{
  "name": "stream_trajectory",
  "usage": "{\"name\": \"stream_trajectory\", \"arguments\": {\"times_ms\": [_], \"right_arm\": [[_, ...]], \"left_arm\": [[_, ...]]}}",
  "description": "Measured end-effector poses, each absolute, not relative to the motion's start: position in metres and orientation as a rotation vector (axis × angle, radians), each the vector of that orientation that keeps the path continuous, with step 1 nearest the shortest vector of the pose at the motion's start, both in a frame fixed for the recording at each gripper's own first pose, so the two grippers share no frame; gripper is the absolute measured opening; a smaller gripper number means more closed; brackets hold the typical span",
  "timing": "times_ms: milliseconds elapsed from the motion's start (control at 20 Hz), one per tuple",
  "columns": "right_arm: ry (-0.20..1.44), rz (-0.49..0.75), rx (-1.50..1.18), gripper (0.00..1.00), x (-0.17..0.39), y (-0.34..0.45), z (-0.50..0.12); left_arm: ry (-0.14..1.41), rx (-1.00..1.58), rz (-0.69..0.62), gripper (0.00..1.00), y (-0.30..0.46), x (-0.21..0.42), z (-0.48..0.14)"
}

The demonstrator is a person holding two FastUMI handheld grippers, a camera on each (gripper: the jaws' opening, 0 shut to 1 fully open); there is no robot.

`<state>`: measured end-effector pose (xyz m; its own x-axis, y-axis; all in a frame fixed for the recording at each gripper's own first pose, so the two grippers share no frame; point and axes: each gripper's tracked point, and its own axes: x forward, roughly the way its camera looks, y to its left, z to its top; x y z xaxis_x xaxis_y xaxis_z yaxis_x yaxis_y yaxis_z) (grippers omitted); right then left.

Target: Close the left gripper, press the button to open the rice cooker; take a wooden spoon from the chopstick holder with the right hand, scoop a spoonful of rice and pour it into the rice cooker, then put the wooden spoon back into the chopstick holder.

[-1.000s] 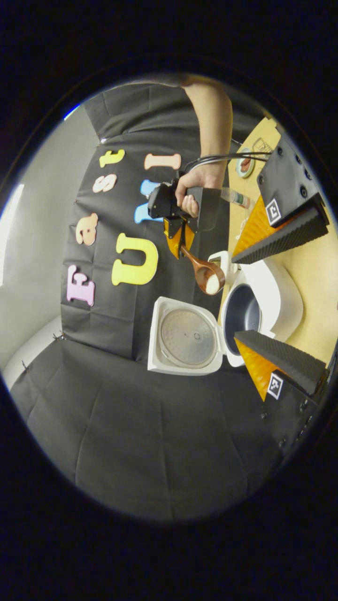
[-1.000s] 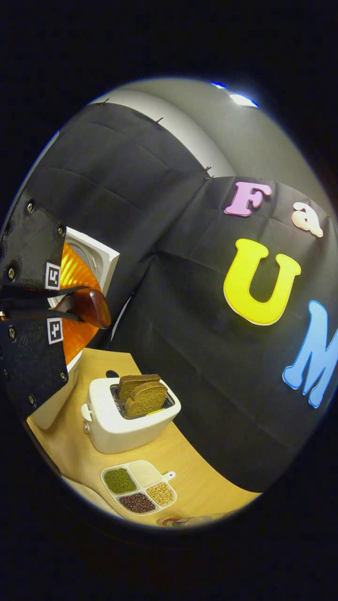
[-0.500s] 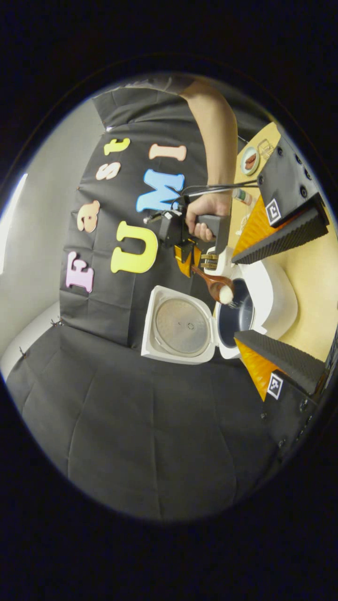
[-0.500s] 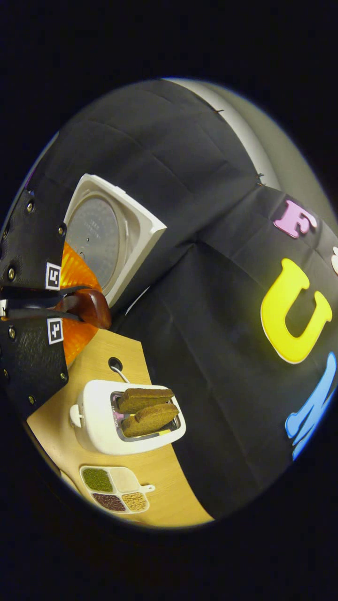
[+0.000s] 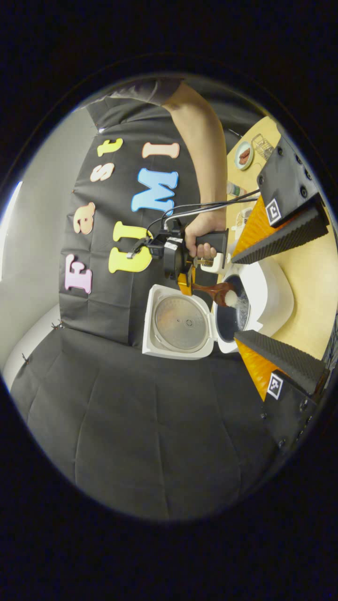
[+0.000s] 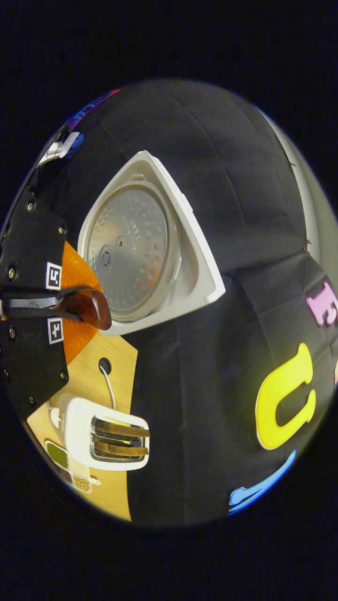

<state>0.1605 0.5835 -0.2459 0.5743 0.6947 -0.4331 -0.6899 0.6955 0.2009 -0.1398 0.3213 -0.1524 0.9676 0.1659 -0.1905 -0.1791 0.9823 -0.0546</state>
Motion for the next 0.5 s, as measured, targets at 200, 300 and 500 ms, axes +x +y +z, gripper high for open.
{"name": "stream_trajectory", "arguments": {"times_ms": [200,300,500], "right_arm": [[0.422,0.923,-0.214,0.07,0.135,0.604,-0.243],[0.379,0.997,-0.336,0.07,0.118,0.615,-0.247],[0.290,1.094,-0.512,0.07,0.094,0.622,-0.245]], "left_arm": [[0.192,-0.033,0.167,0.96,0.316,-0.141,-0.154],[0.195,-0.019,0.164,0.98,0.314,-0.141,-0.155],[0.197,-0.011,0.162,0.98,0.311,-0.139,-0.154]]}}
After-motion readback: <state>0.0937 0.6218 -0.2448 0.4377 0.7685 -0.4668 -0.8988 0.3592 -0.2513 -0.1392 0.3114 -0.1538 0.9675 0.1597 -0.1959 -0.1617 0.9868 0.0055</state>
